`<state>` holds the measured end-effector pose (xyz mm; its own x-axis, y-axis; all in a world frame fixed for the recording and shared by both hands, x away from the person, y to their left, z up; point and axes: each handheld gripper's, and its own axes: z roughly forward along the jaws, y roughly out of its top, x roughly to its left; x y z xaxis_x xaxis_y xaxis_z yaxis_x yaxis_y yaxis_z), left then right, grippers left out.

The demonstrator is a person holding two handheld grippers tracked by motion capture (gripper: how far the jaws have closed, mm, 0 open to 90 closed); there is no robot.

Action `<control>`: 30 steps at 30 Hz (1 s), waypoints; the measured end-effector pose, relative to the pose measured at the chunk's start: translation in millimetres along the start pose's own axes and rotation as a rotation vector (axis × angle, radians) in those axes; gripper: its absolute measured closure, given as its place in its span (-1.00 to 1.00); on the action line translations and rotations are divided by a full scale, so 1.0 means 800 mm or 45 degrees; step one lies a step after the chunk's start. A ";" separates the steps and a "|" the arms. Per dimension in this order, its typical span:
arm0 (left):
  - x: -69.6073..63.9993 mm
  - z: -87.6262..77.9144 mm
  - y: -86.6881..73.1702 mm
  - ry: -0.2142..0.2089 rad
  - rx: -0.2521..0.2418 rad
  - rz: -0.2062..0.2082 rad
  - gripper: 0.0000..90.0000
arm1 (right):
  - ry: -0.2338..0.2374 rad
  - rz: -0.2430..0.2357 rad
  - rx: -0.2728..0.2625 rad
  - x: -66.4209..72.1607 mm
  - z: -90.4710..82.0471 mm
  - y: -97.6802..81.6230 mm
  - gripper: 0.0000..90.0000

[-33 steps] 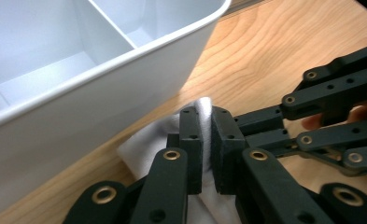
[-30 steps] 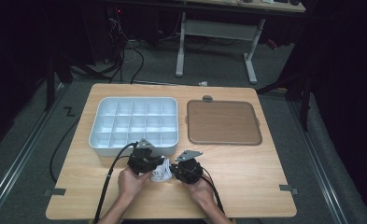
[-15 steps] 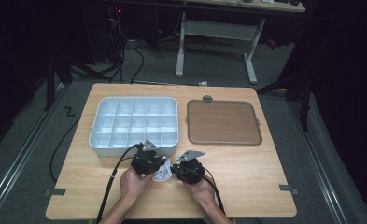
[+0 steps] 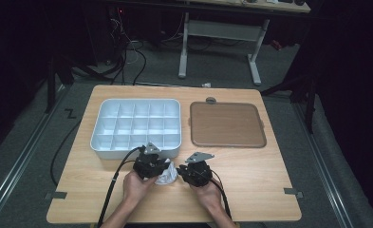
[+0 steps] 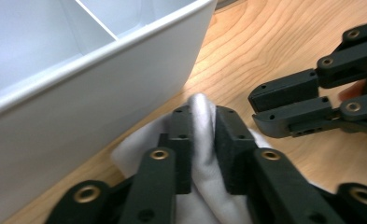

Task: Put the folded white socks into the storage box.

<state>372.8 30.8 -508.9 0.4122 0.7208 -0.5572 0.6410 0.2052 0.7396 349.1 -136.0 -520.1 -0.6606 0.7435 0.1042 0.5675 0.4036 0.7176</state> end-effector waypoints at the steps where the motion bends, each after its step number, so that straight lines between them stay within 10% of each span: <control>1: 0.000 -0.001 0.001 0.000 -0.001 -0.001 0.60 | -0.005 -0.002 0.000 -0.001 -0.001 0.000 0.75; 20: -0.007 -0.037 0.025 -0.099 -0.088 -0.092 0.20 | -0.014 0.020 -0.036 -0.004 -0.022 -0.001 0.76; 30: 0.001 -0.059 0.023 -0.054 -0.114 -0.016 0.20 | -0.005 0.017 -0.065 -0.001 -0.036 0.001 0.76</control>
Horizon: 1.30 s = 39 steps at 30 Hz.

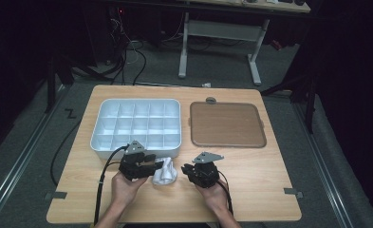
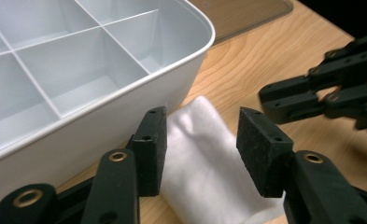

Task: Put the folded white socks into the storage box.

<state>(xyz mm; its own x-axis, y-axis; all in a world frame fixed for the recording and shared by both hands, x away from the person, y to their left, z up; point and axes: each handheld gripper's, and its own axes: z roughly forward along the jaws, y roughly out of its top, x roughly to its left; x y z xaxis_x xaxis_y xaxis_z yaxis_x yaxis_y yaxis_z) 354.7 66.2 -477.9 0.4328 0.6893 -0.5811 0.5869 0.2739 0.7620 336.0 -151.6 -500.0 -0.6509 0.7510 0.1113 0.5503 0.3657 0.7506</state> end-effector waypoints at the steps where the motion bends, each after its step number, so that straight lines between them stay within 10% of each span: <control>1: 0.001 -0.001 -0.001 0.004 -0.001 -0.005 0.20 | -0.003 -0.017 -0.002 0.002 -0.003 0.002 0.76; 21: 0.013 0.012 -0.034 0.070 0.048 0.000 0.17 | 0.101 -0.128 -0.024 0.051 -0.004 0.048 0.55; 39: 0.021 0.021 -0.048 0.120 0.085 0.047 0.14 | 0.005 -0.148 0.139 0.033 0.037 0.011 0.98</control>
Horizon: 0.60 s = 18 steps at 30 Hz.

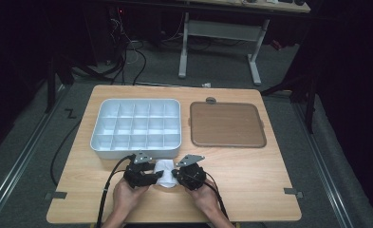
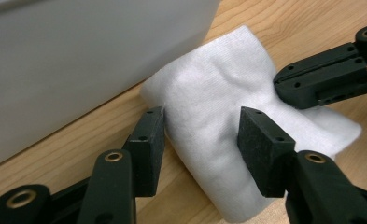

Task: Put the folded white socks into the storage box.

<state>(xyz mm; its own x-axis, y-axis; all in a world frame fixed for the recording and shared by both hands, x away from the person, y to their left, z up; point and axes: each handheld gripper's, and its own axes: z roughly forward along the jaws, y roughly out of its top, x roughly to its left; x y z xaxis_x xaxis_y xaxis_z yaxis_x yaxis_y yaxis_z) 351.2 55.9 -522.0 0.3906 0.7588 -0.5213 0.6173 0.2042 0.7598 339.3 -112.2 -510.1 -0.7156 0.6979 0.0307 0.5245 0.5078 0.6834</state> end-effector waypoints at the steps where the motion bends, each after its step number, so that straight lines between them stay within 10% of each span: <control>1: 0.000 -0.001 0.000 0.005 -0.003 0.002 0.14 | -0.004 -0.002 0.007 0.000 0.002 0.000 0.98; 18: 0.007 -0.002 -0.002 -0.022 -0.013 -0.025 0.10 | -0.020 -0.001 -0.009 0.003 0.007 -0.010 0.98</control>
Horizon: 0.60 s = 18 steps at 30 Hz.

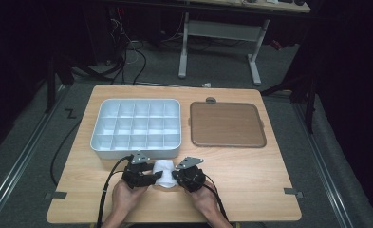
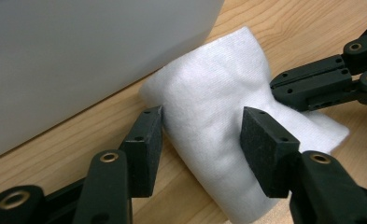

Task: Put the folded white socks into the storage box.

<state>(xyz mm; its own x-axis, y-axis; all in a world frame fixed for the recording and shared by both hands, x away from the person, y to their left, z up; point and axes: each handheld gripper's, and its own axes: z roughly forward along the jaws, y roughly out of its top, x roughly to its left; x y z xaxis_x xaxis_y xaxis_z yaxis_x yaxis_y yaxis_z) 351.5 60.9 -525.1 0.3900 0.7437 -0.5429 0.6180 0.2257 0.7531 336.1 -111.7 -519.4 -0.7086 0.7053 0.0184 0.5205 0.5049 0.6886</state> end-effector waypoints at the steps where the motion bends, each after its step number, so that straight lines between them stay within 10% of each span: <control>1: 0.000 0.000 0.000 0.000 0.001 0.003 0.10 | 0.000 -0.004 -0.003 0.000 0.000 0.000 0.98; 18: 0.018 -0.019 0.017 0.038 0.013 -0.079 -0.02 | 0.052 -0.016 -0.044 0.015 0.011 0.010 0.91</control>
<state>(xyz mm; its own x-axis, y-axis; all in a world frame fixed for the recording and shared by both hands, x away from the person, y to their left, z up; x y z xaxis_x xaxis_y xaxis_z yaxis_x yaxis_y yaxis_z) 355.0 83.7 -517.3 0.3302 0.7468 -0.5773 0.6475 0.2658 0.7142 336.0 -94.9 -519.9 -0.7341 0.6779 0.0389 0.4953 0.4954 0.7136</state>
